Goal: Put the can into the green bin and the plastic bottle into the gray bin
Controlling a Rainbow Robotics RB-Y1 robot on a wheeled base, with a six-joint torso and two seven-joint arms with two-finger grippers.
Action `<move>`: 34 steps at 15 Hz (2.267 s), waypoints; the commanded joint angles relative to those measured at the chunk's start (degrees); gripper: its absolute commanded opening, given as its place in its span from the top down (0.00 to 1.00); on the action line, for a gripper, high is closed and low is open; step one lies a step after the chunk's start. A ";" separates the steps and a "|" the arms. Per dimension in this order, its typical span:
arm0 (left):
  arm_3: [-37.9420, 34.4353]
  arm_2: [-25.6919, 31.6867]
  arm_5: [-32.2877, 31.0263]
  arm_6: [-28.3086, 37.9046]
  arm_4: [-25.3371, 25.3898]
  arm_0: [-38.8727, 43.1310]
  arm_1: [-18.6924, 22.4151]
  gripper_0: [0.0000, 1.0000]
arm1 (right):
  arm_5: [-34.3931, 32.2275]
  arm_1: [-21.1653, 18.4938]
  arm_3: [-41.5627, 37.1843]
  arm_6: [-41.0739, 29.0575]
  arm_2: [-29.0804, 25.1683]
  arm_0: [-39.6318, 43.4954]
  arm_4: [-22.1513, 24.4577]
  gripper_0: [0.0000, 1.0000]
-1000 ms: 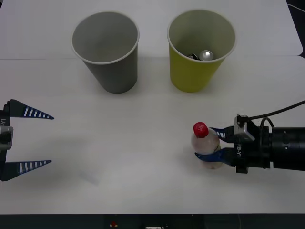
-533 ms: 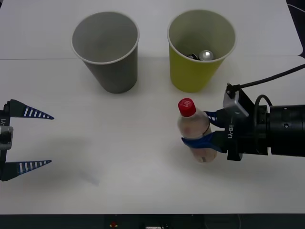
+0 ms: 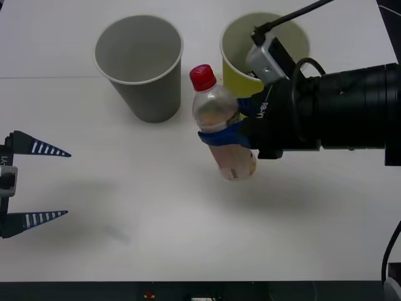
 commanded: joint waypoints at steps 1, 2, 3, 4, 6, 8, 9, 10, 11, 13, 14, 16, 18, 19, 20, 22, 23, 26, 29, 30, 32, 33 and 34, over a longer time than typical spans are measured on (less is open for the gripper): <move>0.00 0.00 0.00 0.00 0.00 0.00 0.00 0.00 | 0.01 1.47 1.91 -6.84 3.48 -6.96 5.68 1.00; 0.00 0.00 0.00 0.00 0.00 0.00 0.00 0.00 | 0.01 2.35 4.64 -6.84 3.84 -10.03 6.82 1.00; 0.00 0.00 0.00 0.00 0.00 0.00 0.00 0.00 | 0.01 2.96 7.01 -6.84 3.75 -12.41 7.18 1.00; 0.00 0.00 0.00 0.00 0.00 0.00 0.00 0.00 | 0.01 3.49 9.29 -6.75 3.75 -15.04 7.79 1.00; 0.00 0.00 0.00 0.00 0.00 0.00 0.00 0.00 | 0.01 4.46 15.27 -6.84 3.75 -21.02 9.20 1.00; 0.00 0.00 0.00 0.00 0.00 0.00 0.00 0.00 | 0.98 5.07 21.86 -6.84 3.75 -27.26 10.52 1.00; 0.00 0.00 0.00 0.00 0.00 0.00 0.00 0.00 | 1.86 5.16 24.32 -6.84 3.75 -29.28 10.87 1.00; 0.00 0.00 0.00 0.00 0.00 0.00 0.00 0.00 | 3.44 5.51 28.46 -6.84 3.75 -32.36 11.39 1.00; 0.00 0.00 0.00 0.00 0.00 0.00 0.00 0.00 | 5.02 5.69 31.53 -6.84 4.01 -34.38 11.83 1.00; 0.00 0.00 0.00 0.00 0.00 0.00 0.00 0.00 | 9.33 6.21 39.18 -6.75 4.54 -38.95 12.63 1.00; 0.00 0.00 0.00 0.00 0.00 0.00 0.00 0.00 | 11.35 6.39 43.04 -6.75 4.71 -41.32 13.06 1.00; 0.00 0.00 0.00 0.00 0.00 0.00 0.00 0.00 | 16.89 6.65 51.75 -5.96 6.03 -46.24 13.50 1.00; 0.00 0.00 0.00 0.00 0.00 0.00 0.00 0.00 | 23.21 7.62 60.18 -3.94 7.35 -50.20 13.50 1.00; 0.00 0.00 0.00 0.00 0.00 0.00 0.00 0.00 | 26.55 7.97 64.75 -3.15 8.41 -52.31 13.42 1.00; 0.00 0.00 0.00 0.00 0.00 0.00 0.00 0.00 | 29.98 8.24 68.97 -2.18 9.81 -54.24 12.89 1.00; 0.00 0.00 0.00 0.00 0.00 0.00 0.00 0.00 | 34.90 8.67 76.18 -0.51 12.89 -57.23 10.78 1.00; 0.00 0.00 0.00 0.00 0.00 0.00 0.00 0.00 | 36.40 8.85 79.70 -0.07 14.65 -58.90 9.81 1.00; 0.00 0.00 0.00 0.00 0.00 0.00 0.00 0.00 | 37.63 8.76 90.33 2.74 19.57 -64.88 4.80 1.00; 0.00 0.00 0.00 0.00 0.00 0.00 0.00 0.00 | 41.14 9.91 96.39 5.20 23.35 -67.16 0.41 1.00; 0.00 0.00 0.00 0.00 0.00 0.00 0.00 0.00 | 42.46 10.26 96.57 5.03 24.67 -67.16 0.32 1.00; 0.00 0.00 0.00 0.00 0.00 0.00 0.00 0.00 | 42.64 10.34 96.92 4.76 25.81 -67.16 0.32 1.00; 0.00 0.00 0.00 0.00 0.00 0.00 0.00 0.00 | 42.64 10.43 96.92 4.76 25.90 -67.16 0.32 1.00; 0.00 0.00 0.00 0.00 0.00 0.00 0.00 0.00 | 42.64 10.43 96.92 4.76 26.16 -67.16 0.32 1.00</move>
